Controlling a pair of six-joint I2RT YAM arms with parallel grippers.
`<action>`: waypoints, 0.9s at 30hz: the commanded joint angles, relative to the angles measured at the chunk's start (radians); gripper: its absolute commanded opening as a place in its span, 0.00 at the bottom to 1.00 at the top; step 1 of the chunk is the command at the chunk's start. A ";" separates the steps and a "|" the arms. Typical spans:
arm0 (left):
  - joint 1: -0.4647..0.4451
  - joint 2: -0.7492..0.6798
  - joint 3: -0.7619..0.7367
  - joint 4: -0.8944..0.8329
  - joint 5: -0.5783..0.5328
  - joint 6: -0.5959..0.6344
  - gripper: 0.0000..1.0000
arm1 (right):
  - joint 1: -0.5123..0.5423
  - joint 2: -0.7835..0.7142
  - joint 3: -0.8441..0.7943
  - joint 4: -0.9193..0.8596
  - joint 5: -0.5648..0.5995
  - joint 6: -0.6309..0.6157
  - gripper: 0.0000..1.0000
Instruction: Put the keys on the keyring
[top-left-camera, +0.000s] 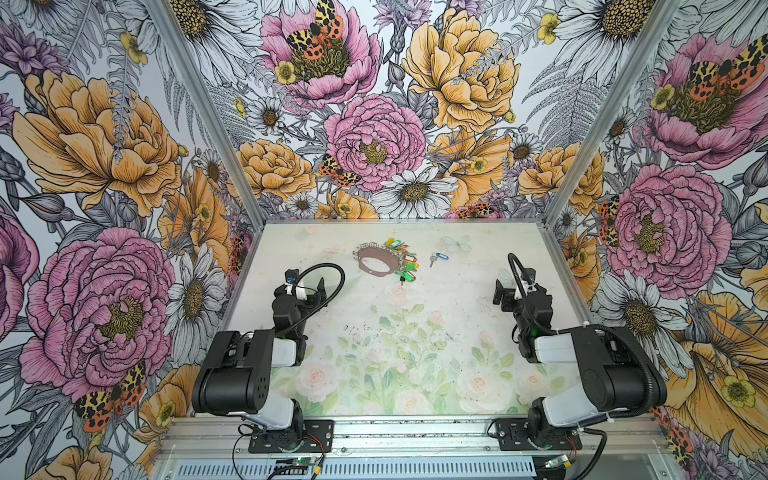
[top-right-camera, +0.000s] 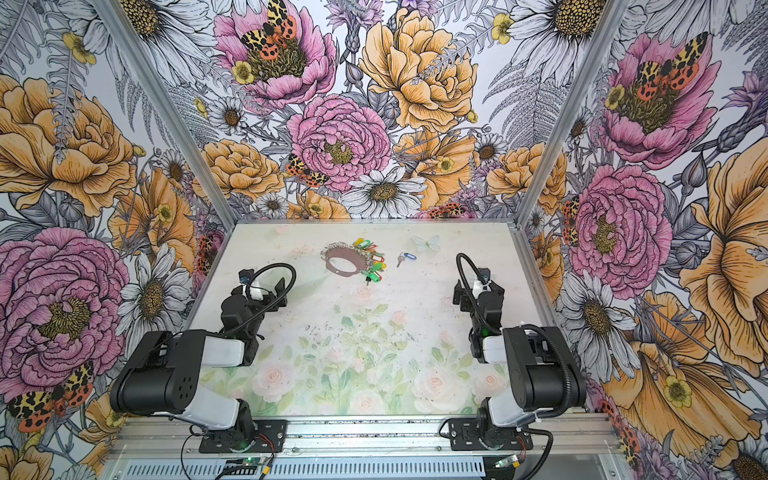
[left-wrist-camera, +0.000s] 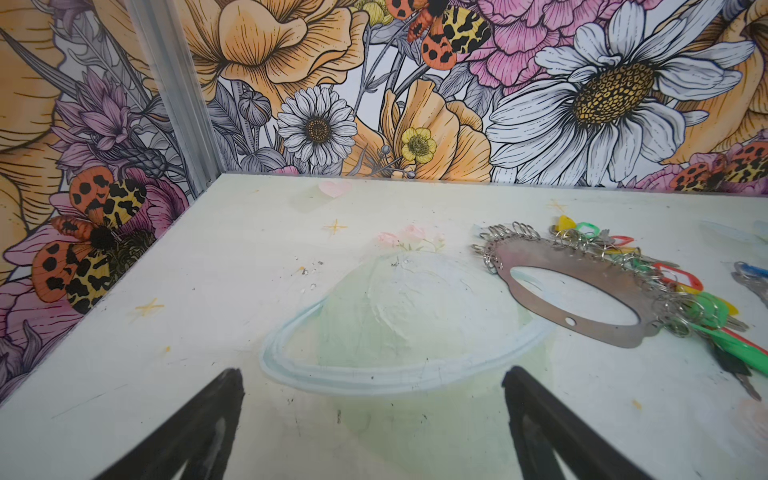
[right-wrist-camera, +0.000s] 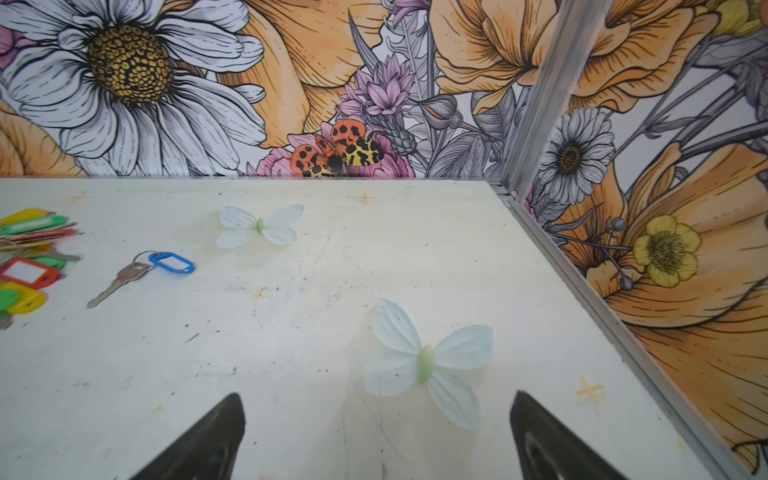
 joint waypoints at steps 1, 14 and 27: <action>-0.031 -0.129 0.026 -0.095 -0.044 0.037 0.99 | 0.018 -0.107 -0.046 0.081 -0.062 -0.053 0.99; -0.101 -0.383 0.202 -0.570 -0.195 -0.519 0.99 | 0.085 -0.571 0.218 -0.615 -0.133 0.319 0.99; -0.147 -0.086 0.444 -0.813 0.048 -0.626 0.99 | 0.033 -0.690 0.246 -0.930 -0.319 0.575 0.99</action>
